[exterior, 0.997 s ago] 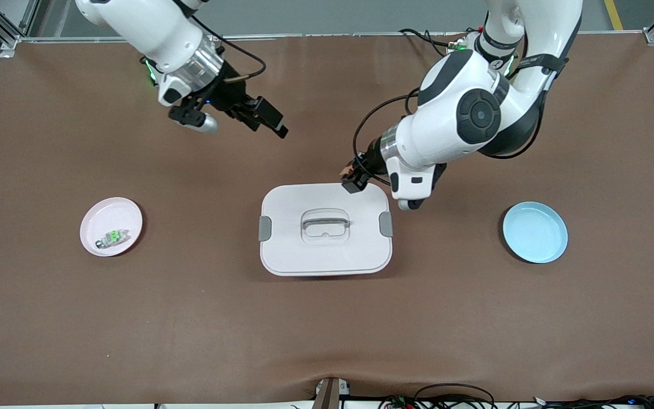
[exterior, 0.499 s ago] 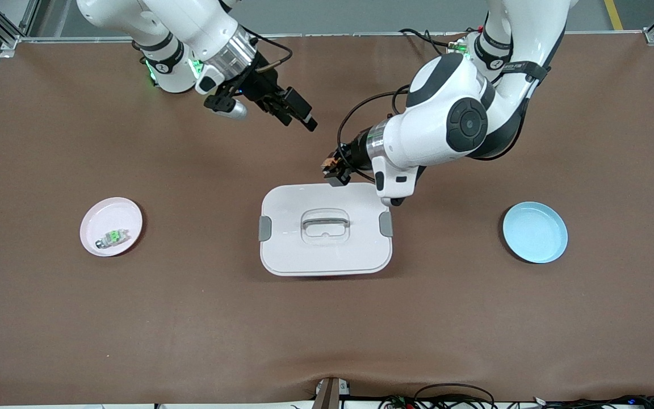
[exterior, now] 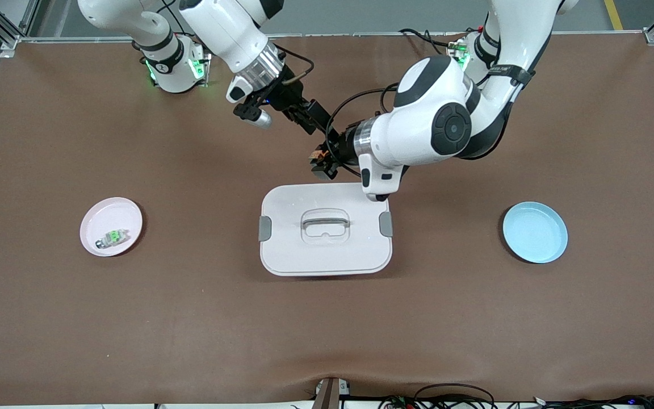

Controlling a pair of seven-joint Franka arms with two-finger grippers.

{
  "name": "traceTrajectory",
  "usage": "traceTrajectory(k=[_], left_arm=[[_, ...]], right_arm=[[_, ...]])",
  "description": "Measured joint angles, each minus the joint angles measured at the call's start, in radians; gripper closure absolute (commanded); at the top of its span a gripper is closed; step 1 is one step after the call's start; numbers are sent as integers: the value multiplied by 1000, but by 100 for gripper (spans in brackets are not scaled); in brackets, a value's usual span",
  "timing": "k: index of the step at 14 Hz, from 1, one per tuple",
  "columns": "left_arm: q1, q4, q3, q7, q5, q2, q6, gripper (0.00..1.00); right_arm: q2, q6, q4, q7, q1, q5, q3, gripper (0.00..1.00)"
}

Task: Transfer orange switch to right arm and place
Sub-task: 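Carry the switch over the box with the left gripper while the right gripper approaches, then grasp the switch with the right gripper and open the left gripper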

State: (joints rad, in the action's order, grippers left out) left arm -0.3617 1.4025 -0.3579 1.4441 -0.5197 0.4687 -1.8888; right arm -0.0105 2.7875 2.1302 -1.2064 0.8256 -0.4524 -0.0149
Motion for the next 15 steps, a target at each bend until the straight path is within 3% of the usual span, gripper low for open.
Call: traceTrajectory(k=[9,10,15], left_arm=[[-3,-1,0,1,-1,1,0,100],[-3,-1,0,1,-1,1,0,100],[-6,-2,1,1,-1,8,0,100]], right_arm=[[-59,58,-28,-95,0,-6,7,0],[-62,58,-33,-98,0,-6,7,18],[-64,54,-47,-101,1,-7,7,77]])
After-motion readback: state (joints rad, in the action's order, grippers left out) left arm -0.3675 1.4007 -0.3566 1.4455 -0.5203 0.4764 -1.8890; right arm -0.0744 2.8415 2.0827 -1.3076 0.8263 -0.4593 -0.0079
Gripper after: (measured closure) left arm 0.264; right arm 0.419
